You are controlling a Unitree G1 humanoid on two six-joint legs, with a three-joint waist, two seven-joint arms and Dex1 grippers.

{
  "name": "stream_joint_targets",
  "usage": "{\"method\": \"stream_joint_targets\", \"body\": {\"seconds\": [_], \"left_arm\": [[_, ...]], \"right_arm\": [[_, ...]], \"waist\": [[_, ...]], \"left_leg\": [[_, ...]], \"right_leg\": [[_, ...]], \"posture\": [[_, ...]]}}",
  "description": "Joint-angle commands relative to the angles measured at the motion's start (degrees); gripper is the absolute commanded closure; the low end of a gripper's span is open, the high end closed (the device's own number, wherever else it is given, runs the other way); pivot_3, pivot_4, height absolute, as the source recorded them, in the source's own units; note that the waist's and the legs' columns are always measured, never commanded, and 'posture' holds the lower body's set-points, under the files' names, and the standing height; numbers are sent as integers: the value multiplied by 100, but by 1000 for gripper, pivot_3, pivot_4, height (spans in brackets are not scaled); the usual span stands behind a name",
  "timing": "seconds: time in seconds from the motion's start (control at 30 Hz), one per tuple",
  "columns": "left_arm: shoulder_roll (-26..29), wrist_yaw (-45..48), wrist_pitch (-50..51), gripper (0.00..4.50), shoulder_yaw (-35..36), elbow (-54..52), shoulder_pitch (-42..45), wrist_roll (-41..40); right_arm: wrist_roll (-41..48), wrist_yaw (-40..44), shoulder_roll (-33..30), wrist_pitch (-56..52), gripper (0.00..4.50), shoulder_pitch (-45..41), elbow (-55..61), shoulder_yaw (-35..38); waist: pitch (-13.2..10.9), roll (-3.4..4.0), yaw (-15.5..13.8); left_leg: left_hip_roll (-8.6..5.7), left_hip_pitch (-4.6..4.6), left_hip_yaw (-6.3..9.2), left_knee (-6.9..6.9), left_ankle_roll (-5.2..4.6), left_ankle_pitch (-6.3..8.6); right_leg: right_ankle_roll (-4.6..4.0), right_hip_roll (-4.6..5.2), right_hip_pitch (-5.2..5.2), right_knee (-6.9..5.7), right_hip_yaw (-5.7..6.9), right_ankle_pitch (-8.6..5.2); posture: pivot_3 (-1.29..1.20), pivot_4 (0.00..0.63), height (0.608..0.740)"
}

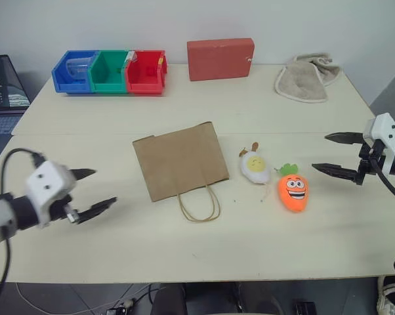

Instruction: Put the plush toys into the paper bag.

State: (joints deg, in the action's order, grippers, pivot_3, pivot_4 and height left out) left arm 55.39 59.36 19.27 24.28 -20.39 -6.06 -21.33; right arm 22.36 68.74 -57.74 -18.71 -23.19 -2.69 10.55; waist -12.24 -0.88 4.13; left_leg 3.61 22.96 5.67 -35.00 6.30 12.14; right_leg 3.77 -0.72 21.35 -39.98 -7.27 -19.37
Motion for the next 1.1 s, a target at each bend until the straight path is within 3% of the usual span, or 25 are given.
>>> {"method": "stream_joint_targets", "body": {"seconds": [0.03,0.3,0.67,0.77,1.1], "left_arm": [[148,235,-54,118,-743,-418,413,-34],[-165,624,-541,118,-2504,-302,1348,435],[-870,931,-1658,118,-3518,804,2147,1022],[-1220,824,-2068,675,-3755,1315,2444,1306],[-1454,984,-2738,3832,-3999,1848,2554,1568]], "right_arm": [[394,80,-123,-352,0,110,753,210],[1349,-327,-13,-1544,0,645,2853,160],[2145,-1074,119,-2402,0,984,4006,191],[2235,-1179,127,-2486,0,1058,4091,241],[2384,-1281,80,-2519,0,1282,4257,357]], "waist": [[0,0,-3],[2,1,-48],[5,-5,-116],[7,-3,-131],[8,-6,-137]], "left_leg": [[0,1,-1,0,0,0],[1,2,6,3,-2,1],[-2,5,16,-12,-2,0],[-4,4,16,-13,-2,0],[-3,5,22,-16,-2,0]], "right_leg": [[0,0,1,1,0,0],[-1,-3,3,-3,3,1],[2,-4,-5,-3,8,2],[2,-4,-9,-2,9,2],[2,-7,-10,-4,12,3]], "posture": [[0,150,740],[0,150,740],[0,150,740],[0,150,740],[0,150,740]]}}
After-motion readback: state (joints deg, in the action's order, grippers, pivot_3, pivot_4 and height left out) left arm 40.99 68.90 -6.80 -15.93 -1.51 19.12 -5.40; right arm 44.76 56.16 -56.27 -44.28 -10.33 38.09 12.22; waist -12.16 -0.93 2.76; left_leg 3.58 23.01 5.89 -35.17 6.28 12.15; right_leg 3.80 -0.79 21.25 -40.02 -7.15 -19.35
